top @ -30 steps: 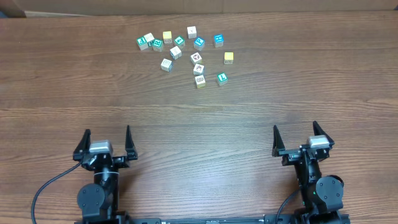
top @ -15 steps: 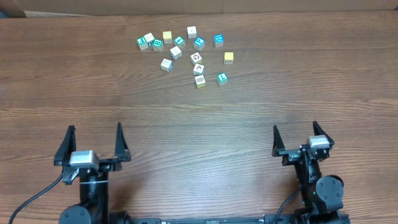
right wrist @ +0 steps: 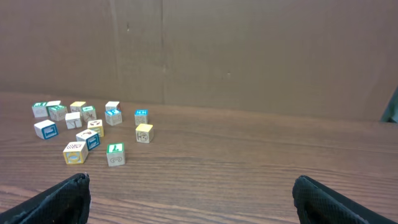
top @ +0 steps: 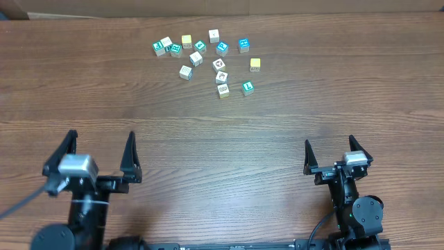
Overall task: Form a horizontal line
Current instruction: 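Raise the left arm and swing it forward toward the block pile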
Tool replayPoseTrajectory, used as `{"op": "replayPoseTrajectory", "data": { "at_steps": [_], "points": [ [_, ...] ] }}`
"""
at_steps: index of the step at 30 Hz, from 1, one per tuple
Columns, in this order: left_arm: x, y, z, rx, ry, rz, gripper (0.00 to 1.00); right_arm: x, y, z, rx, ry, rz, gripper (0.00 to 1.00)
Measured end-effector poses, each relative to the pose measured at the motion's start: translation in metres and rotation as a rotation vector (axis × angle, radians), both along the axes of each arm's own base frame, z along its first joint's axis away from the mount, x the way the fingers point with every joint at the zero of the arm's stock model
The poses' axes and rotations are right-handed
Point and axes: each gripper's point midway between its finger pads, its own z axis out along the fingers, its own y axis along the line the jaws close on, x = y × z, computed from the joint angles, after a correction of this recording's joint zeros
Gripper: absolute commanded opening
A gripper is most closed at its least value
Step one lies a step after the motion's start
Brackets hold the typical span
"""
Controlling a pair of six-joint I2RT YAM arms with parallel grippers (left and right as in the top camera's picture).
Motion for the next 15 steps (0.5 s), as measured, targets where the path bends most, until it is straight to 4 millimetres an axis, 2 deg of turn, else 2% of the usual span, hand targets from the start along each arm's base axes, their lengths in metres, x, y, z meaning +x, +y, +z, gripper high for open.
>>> {"op": "replayPoseTrajectory", "data": {
  "at_steps": [9, 12, 15],
  "points": [
    [0.027, -0.022, 0.053, -0.032, 0.245, -0.148, 1.0, 0.0, 0.0, 0.0, 0.001, 0.0, 0.0, 1.0],
    [0.036, -0.029, 0.056, -0.044, 0.357, -0.199, 1.0, 0.0, 0.0, 0.0, 0.0, -0.001, 0.0, 1.0],
    [0.05, -0.034, 0.05, -0.072, 0.5, -0.235, 1.0, 0.0, 0.0, 0.0, 0.0, 0.0, 0.0, 1.0]
  ]
}}
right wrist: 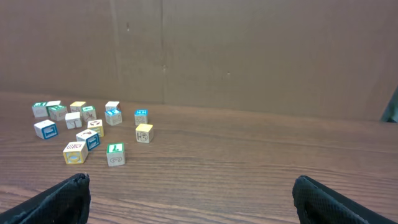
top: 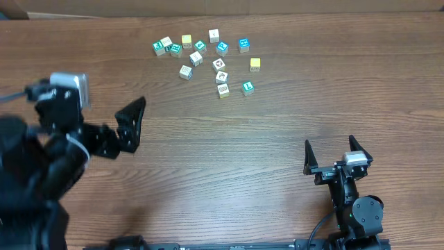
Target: Form a horizontal line
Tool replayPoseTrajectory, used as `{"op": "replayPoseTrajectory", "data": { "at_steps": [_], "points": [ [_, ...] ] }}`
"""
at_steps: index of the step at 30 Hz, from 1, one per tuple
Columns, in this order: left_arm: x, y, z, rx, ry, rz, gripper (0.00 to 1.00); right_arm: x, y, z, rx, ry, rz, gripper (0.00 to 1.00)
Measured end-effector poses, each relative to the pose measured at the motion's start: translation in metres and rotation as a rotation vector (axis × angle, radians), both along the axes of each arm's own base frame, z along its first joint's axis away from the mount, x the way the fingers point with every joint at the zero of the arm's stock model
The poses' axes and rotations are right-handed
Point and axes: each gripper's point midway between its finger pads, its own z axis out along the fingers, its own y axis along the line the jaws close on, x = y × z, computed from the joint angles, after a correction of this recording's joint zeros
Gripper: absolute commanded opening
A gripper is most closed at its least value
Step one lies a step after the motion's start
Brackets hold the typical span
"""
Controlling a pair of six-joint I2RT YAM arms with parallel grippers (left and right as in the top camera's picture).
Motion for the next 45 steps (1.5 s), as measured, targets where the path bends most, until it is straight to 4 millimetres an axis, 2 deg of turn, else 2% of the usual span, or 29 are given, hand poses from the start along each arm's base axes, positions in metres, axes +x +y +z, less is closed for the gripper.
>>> {"op": "replayPoseTrajectory", "data": {
  "at_steps": [4, 10, 15, 19, 22, 25, 32, 37, 42, 45],
  "points": [
    [0.018, -0.001, -0.018, -0.023, 0.154, -0.019, 1.0, 0.0, 0.0, 0.0, -0.001, -0.001, 0.0, 1.0],
    [0.042, 0.0, -0.068, -0.052, 0.38, -0.024, 1.0, 0.0, 0.0, 0.0, 0.0, 0.0, 0.0, 1.0],
    [0.053, 0.0, -0.09, -0.065, 0.472, -0.032, 0.61, 0.0, 0.0, 0.0, 0.0, 0.0, 0.0, 1.0],
    [0.056, -0.001, -0.096, -0.071, 0.492, -0.032, 0.29, 0.0, 0.0, 0.0, 0.0, 0.0, 0.0, 1.0],
    [0.057, 0.002, -0.097, -0.072, 0.502, -0.009, 0.24, 0.0, 0.0, 0.0, 0.0, 0.0, 0.0, 1.0],
    [0.058, 0.011, -0.1, -0.057, 0.516, 0.053, 0.31, 0.0, 0.0, 0.0, 0.0, 0.0, 0.0, 1.0],
    [0.058, 0.034, -0.107, -0.025, 0.545, 0.208, 0.39, 0.0, 0.0, 0.0, 0.0, 0.0, 0.0, 1.0],
    [0.058, 0.04, -0.108, -0.018, 0.55, 0.25, 0.61, 0.0, 0.0, 0.0, 0.0, 0.0, 0.0, 1.0],
    [0.058, 0.042, -0.108, -0.021, 0.553, 0.268, 0.69, 0.0, 0.0, 0.0, 0.0, 0.0, 0.0, 1.0],
    [0.058, 0.042, -0.108, -0.02, 0.553, 0.269, 0.78, 0.0, 0.0, 0.0, 0.0, 0.0, 0.0, 1.0]
  ]
}}
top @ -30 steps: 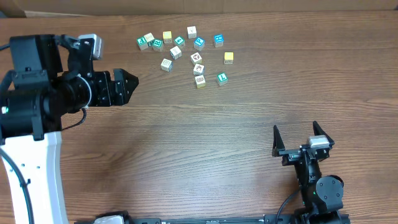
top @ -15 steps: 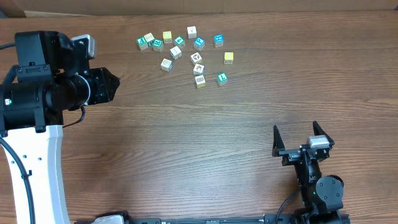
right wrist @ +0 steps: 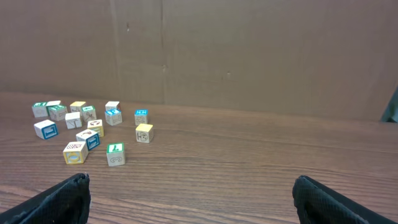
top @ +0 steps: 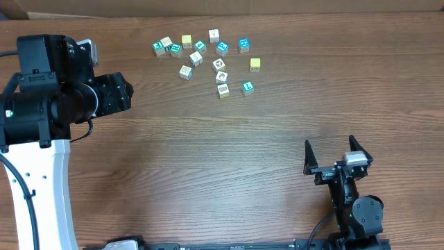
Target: Form a horizontal line
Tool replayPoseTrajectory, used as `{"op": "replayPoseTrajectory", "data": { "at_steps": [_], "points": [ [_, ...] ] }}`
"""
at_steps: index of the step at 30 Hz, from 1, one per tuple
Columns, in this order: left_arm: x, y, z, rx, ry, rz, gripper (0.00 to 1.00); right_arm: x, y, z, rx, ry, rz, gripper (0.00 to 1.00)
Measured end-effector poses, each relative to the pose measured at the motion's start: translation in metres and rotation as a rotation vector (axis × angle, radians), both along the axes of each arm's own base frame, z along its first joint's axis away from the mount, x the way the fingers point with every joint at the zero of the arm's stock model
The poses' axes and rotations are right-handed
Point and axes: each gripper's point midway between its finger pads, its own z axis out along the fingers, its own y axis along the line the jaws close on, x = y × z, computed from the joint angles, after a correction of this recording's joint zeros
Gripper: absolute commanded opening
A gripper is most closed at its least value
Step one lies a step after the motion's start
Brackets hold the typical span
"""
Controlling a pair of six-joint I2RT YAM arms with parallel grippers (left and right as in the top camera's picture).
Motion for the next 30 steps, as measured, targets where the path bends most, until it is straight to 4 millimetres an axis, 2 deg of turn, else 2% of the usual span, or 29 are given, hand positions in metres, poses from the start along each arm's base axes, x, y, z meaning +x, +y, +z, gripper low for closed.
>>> {"op": "replayPoseTrajectory", "data": {
  "at_steps": [2, 3, 9, 17, 23, 30],
  "points": [
    [0.0, 0.0001, 0.0, -0.001, 0.0, 0.002, 0.88, 0.0, 0.0, 0.0002, 0.0, -0.001, 0.0, 1.0],
    [0.0, 0.0005, -0.0001, 0.001, 0.001, 0.004, 0.88, 0.0, 0.0, 0.0001, 0.0, 0.0, 0.0, 1.0],
    [-0.0016, 0.0004, -0.0011, -0.002, 0.009, 0.008, 0.73, 0.0, -0.0001, 0.0001, 0.0, 0.0, 0.0, 1.0],
    [-0.0016, 0.0006, -0.0012, -0.001, 0.009, 0.007, 0.68, 0.0, -0.0001, 0.0, 0.0, 0.0, 0.0, 1.0],
    [-0.0016, 0.0009, -0.0012, 0.001, 0.009, 0.008, 0.54, 0.0, 0.0, 0.0, 0.0, 0.0, 0.0, 1.0],
    [-0.0021, 0.0009, -0.0015, 0.001, 0.011, 0.008, 0.55, 0.0, -0.0001, 0.0001, 0.0, 0.0, 0.0, 1.0]
  ]
}}
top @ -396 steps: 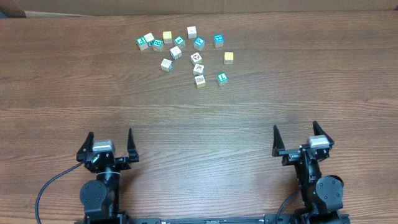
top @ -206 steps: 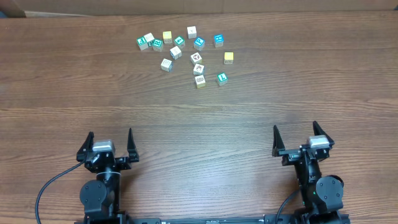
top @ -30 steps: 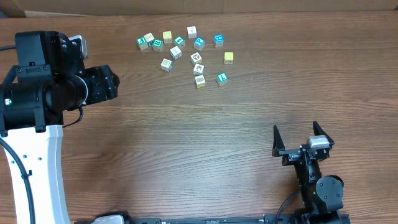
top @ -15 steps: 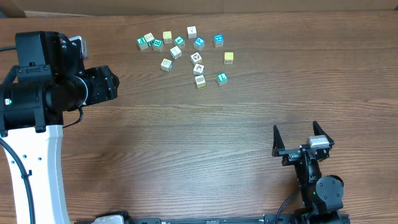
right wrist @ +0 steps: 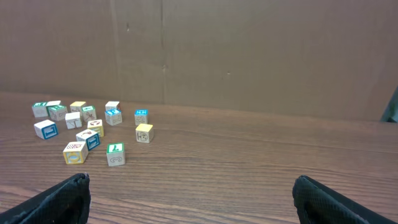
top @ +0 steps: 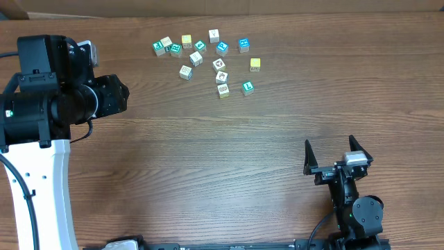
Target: Form a horizontal line
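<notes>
Several small lettered cubes (top: 208, 59) lie scattered in a loose cluster at the far middle of the wooden table, out of line. At its right edge are a yellow cube (top: 255, 64) and a green-topped cube (top: 248, 87). The right wrist view shows the same cluster (right wrist: 87, 127) far off to the left. My left gripper (top: 114, 94) is raised at the left, level with the cluster's near side. Its fingers are hidden by the dark arm body. My right gripper (top: 329, 156) rests open near the front right, with nothing between its fingertips (right wrist: 68, 199).
A brown cardboard wall (right wrist: 249, 50) closes off the far side of the table. The left arm's white column (top: 41, 187) and black housing stand over the table's left edge. Bare wood (top: 229, 153) lies between the cubes and my right gripper.
The left arm's dark end has shifted very slightly to the left. The cubes and the right gripper have not moved.
My left gripper first sat open low at the front left, and the right sat open at the front right. Then the left arm was lifted and further back. By 1.0 s ago it stood high at the left, level with the cubes. No cube has moved.
</notes>
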Tool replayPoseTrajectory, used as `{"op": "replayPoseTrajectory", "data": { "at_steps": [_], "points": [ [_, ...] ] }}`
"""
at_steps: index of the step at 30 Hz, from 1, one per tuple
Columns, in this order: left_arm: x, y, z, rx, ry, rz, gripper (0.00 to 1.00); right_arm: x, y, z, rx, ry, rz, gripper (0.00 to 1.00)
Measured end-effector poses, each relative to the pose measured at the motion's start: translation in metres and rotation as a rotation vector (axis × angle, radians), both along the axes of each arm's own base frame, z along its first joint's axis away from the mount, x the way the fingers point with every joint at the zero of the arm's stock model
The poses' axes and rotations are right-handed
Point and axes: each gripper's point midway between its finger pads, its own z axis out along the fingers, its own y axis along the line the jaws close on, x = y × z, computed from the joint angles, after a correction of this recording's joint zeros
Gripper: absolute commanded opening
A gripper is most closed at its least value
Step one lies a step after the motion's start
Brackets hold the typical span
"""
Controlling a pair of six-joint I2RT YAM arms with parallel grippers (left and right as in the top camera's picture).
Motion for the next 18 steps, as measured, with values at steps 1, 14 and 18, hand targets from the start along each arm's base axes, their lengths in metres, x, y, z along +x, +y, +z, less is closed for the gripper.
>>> {"op": "replayPoseTrajectory", "data": {
  "at_steps": [1, 14, 18],
  "points": [
    [-0.0001, 0.0, 0.0, 0.0, 0.0, 0.0, 0.56, 0.0, 0.0001, -0.0001, 0.0, 0.0, 0.0, 1.0],
    [0.0002, 0.0, -0.0007, 0.0, 0.002, 0.0, 0.6, 0.0, 0.0001, -0.0001, 0.0, 0.0, 0.0, 1.0],
    [0.0018, 0.0002, -0.0018, -0.001, 0.003, 0.0, 0.61, 0.0, 0.0001, 0.0, 0.0, 0.0, 0.0, 1.0]
  ]
}}
